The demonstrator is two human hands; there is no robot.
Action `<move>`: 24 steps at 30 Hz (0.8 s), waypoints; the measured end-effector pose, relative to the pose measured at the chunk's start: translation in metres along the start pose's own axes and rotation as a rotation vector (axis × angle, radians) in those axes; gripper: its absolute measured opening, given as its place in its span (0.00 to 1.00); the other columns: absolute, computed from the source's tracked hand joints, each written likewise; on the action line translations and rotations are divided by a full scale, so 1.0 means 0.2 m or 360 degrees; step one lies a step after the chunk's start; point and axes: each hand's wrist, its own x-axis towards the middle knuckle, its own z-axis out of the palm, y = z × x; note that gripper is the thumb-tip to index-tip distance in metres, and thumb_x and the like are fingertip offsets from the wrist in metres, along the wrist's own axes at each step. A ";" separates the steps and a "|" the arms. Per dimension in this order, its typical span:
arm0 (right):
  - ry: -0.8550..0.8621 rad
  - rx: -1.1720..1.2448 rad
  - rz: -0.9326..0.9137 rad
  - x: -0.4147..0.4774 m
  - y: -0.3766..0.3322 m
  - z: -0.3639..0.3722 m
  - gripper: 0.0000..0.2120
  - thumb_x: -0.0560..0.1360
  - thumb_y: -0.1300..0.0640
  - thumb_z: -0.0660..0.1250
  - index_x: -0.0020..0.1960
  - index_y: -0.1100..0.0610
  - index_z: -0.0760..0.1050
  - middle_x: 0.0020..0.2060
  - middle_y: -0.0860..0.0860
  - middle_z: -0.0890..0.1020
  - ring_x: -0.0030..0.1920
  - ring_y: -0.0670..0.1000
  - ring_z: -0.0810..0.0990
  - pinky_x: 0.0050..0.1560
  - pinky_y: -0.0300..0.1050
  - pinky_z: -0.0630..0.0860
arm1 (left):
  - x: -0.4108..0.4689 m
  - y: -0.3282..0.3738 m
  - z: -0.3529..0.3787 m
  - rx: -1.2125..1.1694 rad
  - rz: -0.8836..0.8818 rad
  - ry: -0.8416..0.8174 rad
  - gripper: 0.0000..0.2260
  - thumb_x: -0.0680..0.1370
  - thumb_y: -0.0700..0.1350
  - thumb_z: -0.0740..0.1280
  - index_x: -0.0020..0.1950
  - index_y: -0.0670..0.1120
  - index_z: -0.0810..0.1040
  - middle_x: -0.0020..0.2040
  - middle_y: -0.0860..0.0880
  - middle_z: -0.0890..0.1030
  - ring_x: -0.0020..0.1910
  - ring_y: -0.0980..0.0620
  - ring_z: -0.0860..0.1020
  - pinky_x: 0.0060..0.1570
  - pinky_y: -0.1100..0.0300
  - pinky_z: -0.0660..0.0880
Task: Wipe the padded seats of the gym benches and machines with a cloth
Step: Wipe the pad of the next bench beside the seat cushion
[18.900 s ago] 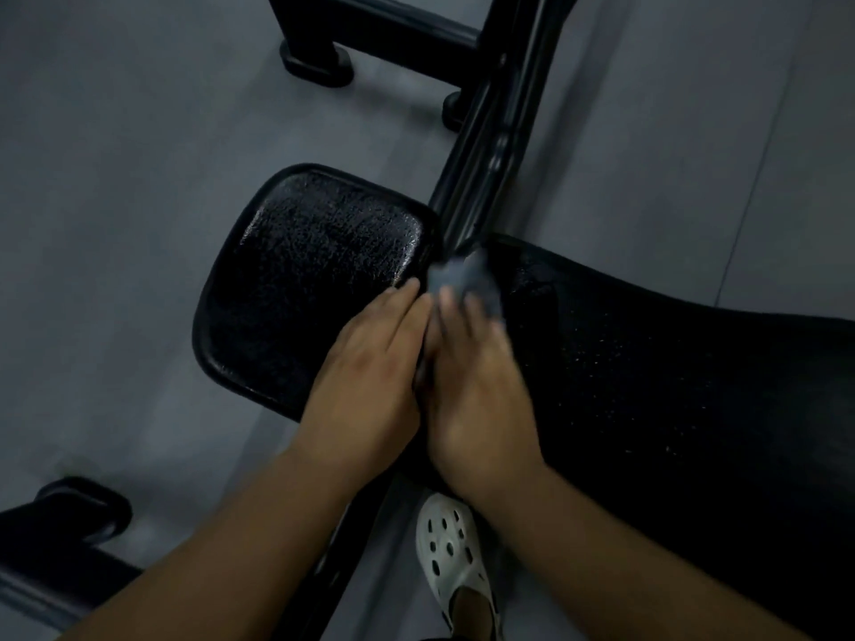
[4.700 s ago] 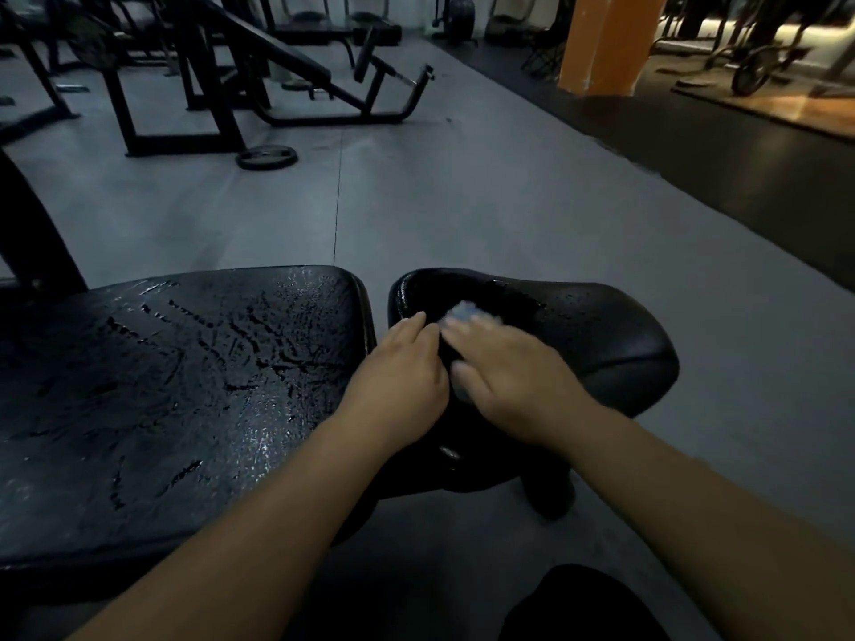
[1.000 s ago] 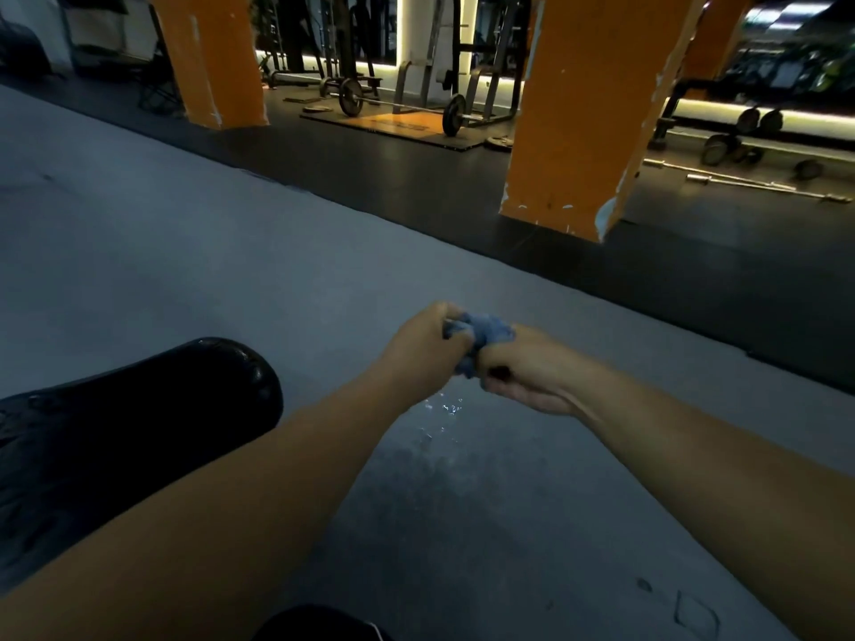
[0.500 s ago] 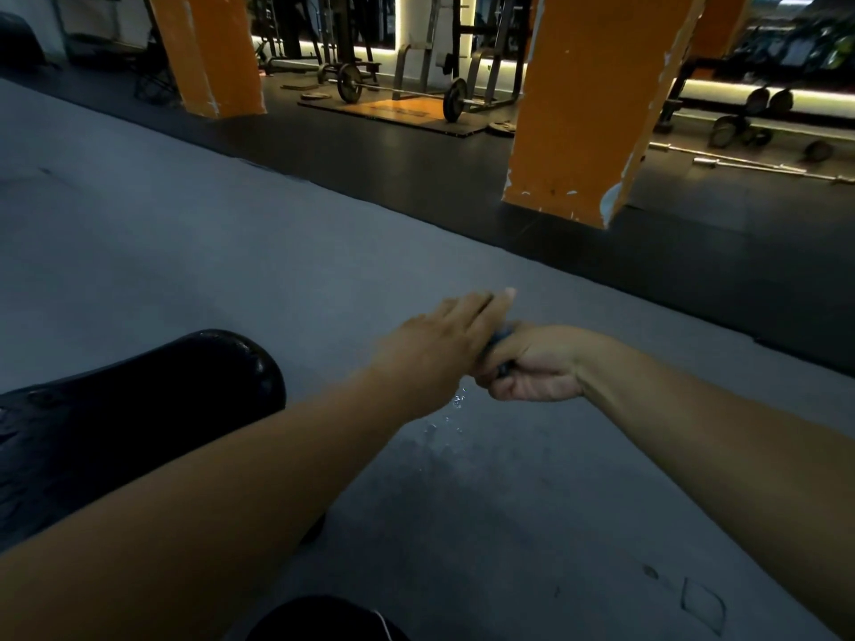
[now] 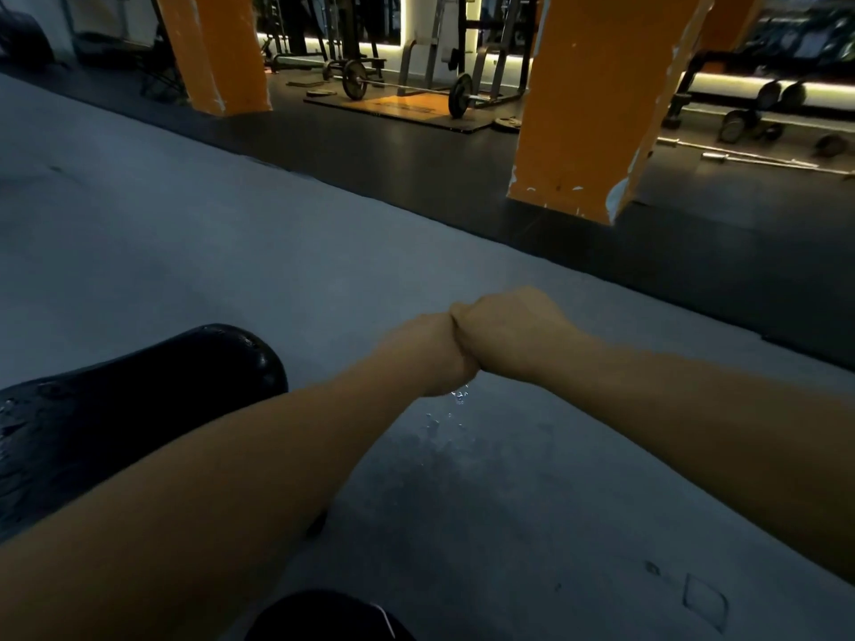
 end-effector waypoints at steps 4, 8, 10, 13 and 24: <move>0.0046 -0.0239 -0.0189 -0.02 0.06 -0.10 0.03 0.82 0.55 0.60 0.50 0.53 0.67 0.32 0.49 0.70 0.30 0.50 0.70 0.29 0.44 0.63 | -0.08 0.01 -0.02 -0.1315 -0.0295 -0.0337 0.09 0.74 0.41 0.65 0.37 0.46 0.66 0.29 0.49 0.66 0.26 0.50 0.62 0.27 0.63 0.58; 0.0104 -0.0196 -0.0194 0.01 0.05 -0.06 0.06 0.81 0.53 0.61 0.55 0.55 0.73 0.38 0.50 0.76 0.37 0.53 0.78 0.33 0.45 0.68 | -0.08 -0.01 0.00 -0.1539 -0.0250 -0.0624 0.14 0.77 0.43 0.65 0.36 0.48 0.62 0.27 0.50 0.61 0.24 0.52 0.58 0.25 0.63 0.55; -0.0166 0.0165 0.0115 0.05 0.03 0.04 0.10 0.78 0.52 0.66 0.57 0.55 0.77 0.50 0.55 0.82 0.50 0.57 0.81 0.43 0.47 0.73 | -0.07 -0.03 -0.04 -0.0599 -0.0121 -0.0341 0.10 0.78 0.51 0.68 0.45 0.45 0.73 0.37 0.44 0.75 0.33 0.47 0.74 0.33 0.58 0.69; -0.0544 0.1201 0.0481 0.09 0.06 0.16 0.14 0.75 0.51 0.73 0.56 0.57 0.78 0.56 0.57 0.81 0.53 0.56 0.81 0.48 0.47 0.79 | -0.07 -0.12 0.00 0.0437 0.0115 0.0233 0.39 0.76 0.55 0.72 0.78 0.46 0.54 0.74 0.42 0.64 0.70 0.42 0.68 0.64 0.49 0.71; -0.0396 0.0933 0.0145 0.06 -0.07 0.06 0.05 0.74 0.58 0.71 0.42 0.58 0.77 0.36 0.55 0.79 0.35 0.52 0.77 0.34 0.41 0.72 | -0.10 -0.16 0.13 0.0711 0.0088 0.0588 0.12 0.81 0.39 0.59 0.64 0.47 0.69 0.53 0.48 0.80 0.48 0.45 0.81 0.39 0.57 0.66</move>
